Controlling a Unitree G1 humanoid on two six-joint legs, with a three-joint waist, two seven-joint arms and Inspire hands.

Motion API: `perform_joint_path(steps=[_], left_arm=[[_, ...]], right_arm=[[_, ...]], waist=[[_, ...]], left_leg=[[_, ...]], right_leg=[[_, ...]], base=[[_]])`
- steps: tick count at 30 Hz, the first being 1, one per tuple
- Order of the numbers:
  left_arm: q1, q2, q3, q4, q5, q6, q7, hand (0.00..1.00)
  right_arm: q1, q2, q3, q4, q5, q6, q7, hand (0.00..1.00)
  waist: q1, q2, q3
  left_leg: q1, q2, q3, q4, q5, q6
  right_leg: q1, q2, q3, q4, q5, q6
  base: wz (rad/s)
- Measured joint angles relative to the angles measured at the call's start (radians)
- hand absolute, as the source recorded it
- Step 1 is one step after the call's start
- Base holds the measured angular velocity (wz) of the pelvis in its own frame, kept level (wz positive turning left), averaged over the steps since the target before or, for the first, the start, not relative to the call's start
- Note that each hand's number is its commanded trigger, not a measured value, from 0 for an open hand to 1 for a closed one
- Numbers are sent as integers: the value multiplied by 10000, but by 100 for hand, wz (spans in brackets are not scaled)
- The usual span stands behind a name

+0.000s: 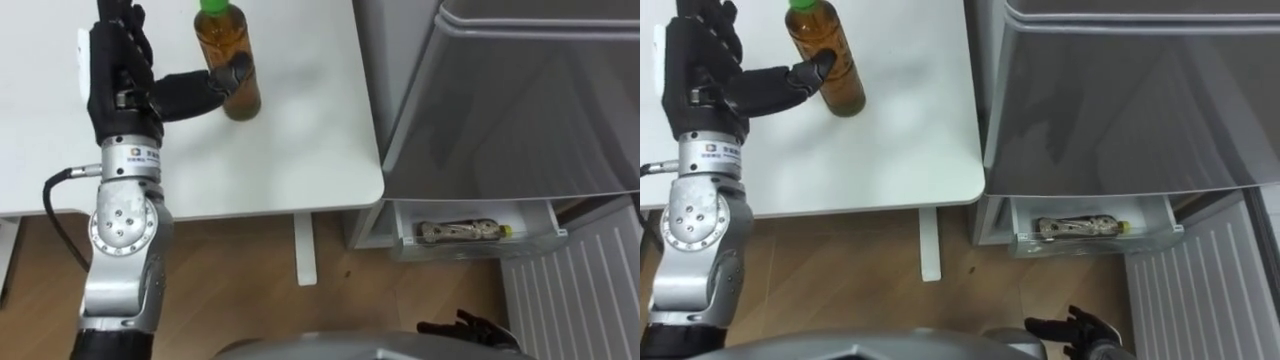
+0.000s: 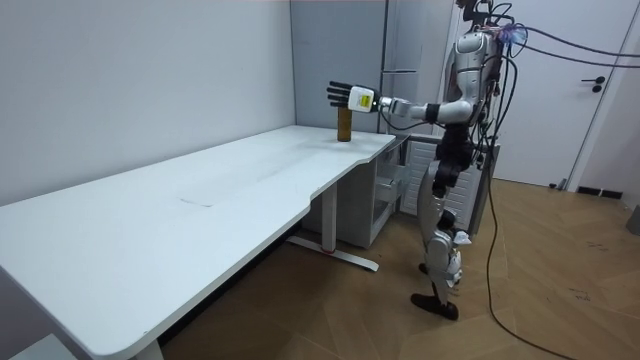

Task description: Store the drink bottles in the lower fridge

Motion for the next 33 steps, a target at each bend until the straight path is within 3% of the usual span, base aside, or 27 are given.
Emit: perform_joint_path(steps=[7,12,15,18,25,33], left_arm=[[1,-11,-4,427,-163,63,-110,0],[-25,-84,-56,639,-460,178,-260,0],[-181,-115,-30,1473,-568,371,-260,0],[-232,-124,-35,1494,-636,429,-323,0],[-561,-121,-1,1493,-1042,429,-271,0],[-889,-41,6,1493,-1703,429,-285,0]], right_arm=[[3,-1,-129,20,-163,4,125,0],[-72,21,-122,17,-166,12,51,0],[-58,50,-110,-17,-163,11,6,0],[-59,98,-112,-46,-141,11,5,0],[-26,80,-107,-73,-145,0,-45,0],[78,80,-211,-204,-157,5,-43,0]], waist=[[-18,22,1],[-269,39,17],[-290,27,42],[-333,-50,106],[-342,18,74],[-640,82,46]], left_leg=[[134,49,188,-62,-1,-1],[178,50,311,-93,-1,-1],[331,89,549,-179,-1,-1],[312,98,667,-201,-2,-2],[316,116,864,-205,-2,-3],[285,123,933,-215,-2,-3]], right_leg=[[20,56,246,10,6,-10],[-2,64,425,7,6,-10],[1,106,660,7,6,-10],[-51,113,733,-1,8,-12],[-67,137,917,6,14,-23],[-116,141,951,26,22,-33]], base=[[-8],[-9],[-23],[-10],[-9],[-1]])
